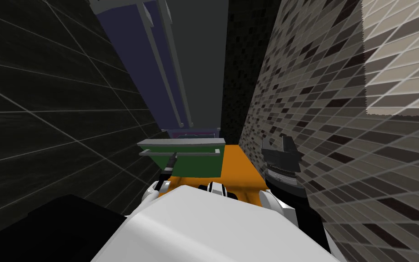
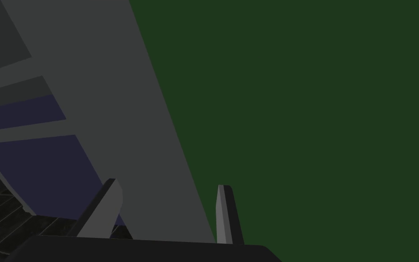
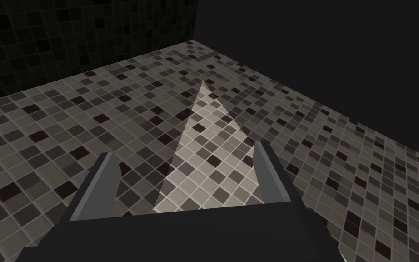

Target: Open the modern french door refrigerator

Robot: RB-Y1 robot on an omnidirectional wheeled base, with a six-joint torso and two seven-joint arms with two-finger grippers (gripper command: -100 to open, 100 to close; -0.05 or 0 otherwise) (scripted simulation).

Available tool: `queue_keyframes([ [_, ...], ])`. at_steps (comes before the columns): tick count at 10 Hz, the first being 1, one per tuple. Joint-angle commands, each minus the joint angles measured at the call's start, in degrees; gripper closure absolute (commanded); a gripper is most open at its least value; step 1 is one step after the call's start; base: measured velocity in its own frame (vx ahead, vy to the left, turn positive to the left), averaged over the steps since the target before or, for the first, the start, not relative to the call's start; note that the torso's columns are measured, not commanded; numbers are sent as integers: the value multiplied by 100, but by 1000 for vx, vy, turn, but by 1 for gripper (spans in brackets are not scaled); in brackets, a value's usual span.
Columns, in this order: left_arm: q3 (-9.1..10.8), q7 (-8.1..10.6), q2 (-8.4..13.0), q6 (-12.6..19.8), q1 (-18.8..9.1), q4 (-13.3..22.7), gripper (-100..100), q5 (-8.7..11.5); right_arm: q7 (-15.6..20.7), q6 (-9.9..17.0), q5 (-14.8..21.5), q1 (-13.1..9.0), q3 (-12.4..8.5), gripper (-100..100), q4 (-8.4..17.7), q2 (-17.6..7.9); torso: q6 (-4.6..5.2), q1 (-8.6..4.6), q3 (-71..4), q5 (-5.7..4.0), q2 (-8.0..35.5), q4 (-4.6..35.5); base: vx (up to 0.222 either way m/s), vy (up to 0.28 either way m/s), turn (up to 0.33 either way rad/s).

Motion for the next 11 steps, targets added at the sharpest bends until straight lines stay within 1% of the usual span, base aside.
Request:
queue_keyframes([
  [1, 18, 160, 183, 115, -31, -55, -100, 18, 0, 0, 0, -1, 0, 0, 0, 0, -3, -2, 9, 3, 13, 1, -134, -66, -2],
  [2, 33, 222, 263, 192, -58, -79, -100, 32, 0, 0, 0, 0, 0, 0, 0, 0, 2, -4, -6, -1, -14, 0, -39, -70, -9],
  [3, 61, 346, 424, 346, -112, -129, -100, 59, 0, 0, 0, 1, 0, 0, 0, 0, 12, -7, -28, -12, -46, 1, -19, -78, -19],
  [8, 131, 656, 825, 732, -246, -252, -100, 126, 0, 0, 0, 1, 0, 0, 0, 0, -11, -52, 7, -63, 33, 35, -28, -57, -19],
  [9, 91, 640, 743, 738, -209, -214, -100, 110, 0, 0, 0, 2, 0, 0, 0, 0, -10, -70, 15, -72, 47, 45, -13, -14, 6],
  [10, 86, 654, 735, 781, -191, -221, 0, 111, 0, 0, 0, 1, 0, 0, 0, 0, -3, -68, 12, -60, 36, 36, 0, 0, 0],
  [11, 74, 662, 720, 789, -176, -201, 0, 108, 0, 0, 0, 2, 0, 0, 0, -1, 1, -59, 3, -51, 20, 28, 0, 0, 0],
])
